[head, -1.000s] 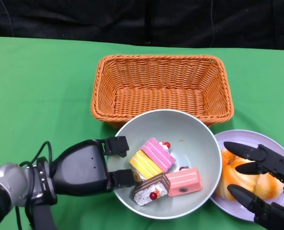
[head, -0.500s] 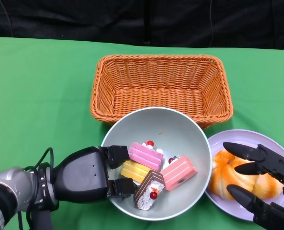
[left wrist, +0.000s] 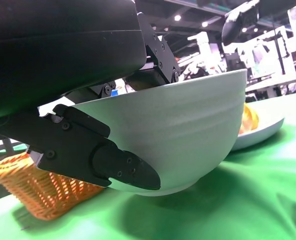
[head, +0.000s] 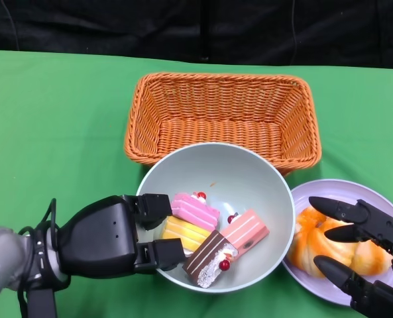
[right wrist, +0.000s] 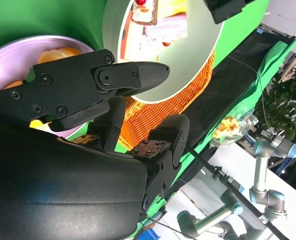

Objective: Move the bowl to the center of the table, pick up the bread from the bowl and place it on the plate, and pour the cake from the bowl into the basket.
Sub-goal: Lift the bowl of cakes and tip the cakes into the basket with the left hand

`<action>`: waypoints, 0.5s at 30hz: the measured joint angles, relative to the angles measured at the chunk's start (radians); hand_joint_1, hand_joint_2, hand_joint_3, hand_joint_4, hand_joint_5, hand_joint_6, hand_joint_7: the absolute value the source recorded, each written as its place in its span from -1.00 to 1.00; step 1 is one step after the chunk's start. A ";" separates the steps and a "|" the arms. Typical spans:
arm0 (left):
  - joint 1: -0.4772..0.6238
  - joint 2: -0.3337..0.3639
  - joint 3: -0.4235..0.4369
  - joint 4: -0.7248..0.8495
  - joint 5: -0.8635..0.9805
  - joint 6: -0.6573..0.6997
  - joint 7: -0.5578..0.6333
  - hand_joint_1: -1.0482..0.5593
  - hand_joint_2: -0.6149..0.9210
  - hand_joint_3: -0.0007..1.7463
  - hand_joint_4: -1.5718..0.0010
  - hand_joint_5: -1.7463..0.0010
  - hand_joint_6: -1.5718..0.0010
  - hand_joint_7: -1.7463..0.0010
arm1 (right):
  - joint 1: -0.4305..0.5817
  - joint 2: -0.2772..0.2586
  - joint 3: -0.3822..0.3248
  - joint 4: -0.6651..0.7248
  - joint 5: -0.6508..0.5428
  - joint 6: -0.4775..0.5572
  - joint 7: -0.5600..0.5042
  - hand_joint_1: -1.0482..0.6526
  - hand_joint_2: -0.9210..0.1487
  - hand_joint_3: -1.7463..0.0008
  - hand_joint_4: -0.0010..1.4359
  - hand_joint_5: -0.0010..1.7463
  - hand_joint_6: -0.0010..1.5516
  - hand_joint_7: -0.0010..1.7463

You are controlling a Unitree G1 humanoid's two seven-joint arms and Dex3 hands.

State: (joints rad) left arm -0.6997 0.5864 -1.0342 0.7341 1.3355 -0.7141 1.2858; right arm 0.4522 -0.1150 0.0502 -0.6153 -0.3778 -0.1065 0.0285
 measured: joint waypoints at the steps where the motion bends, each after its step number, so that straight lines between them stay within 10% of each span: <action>1: 0.023 0.033 0.033 -0.064 -0.053 -0.032 -0.065 -0.09 1.00 -0.93 -0.20 -1.00 0.09 -0.95 | -0.001 0.000 -0.001 0.000 0.000 -0.001 -0.001 -0.23 -1.00 0.67 -0.27 0.00 -0.39 -0.48; 6: 0.127 0.158 0.202 -0.307 -0.256 -0.142 -0.341 -0.08 0.97 -0.94 -0.21 -1.00 0.09 -1.00 | -0.009 0.001 -0.005 0.004 0.000 -0.004 -0.006 -0.23 -1.00 0.67 -0.26 0.00 -0.38 -0.46; 15: 0.267 0.170 0.378 -0.443 -0.295 -0.175 -0.534 0.00 0.99 -0.84 -0.25 -1.00 0.07 -1.00 | -0.013 0.009 -0.010 0.036 0.016 -0.077 -0.042 -0.20 -1.00 0.68 -0.30 0.04 -0.41 -0.37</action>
State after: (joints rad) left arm -0.4325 0.7567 -0.6557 0.2915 1.0404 -0.8887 0.7521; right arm 0.4393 -0.1057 0.0404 -0.5798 -0.3619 -0.1833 -0.0138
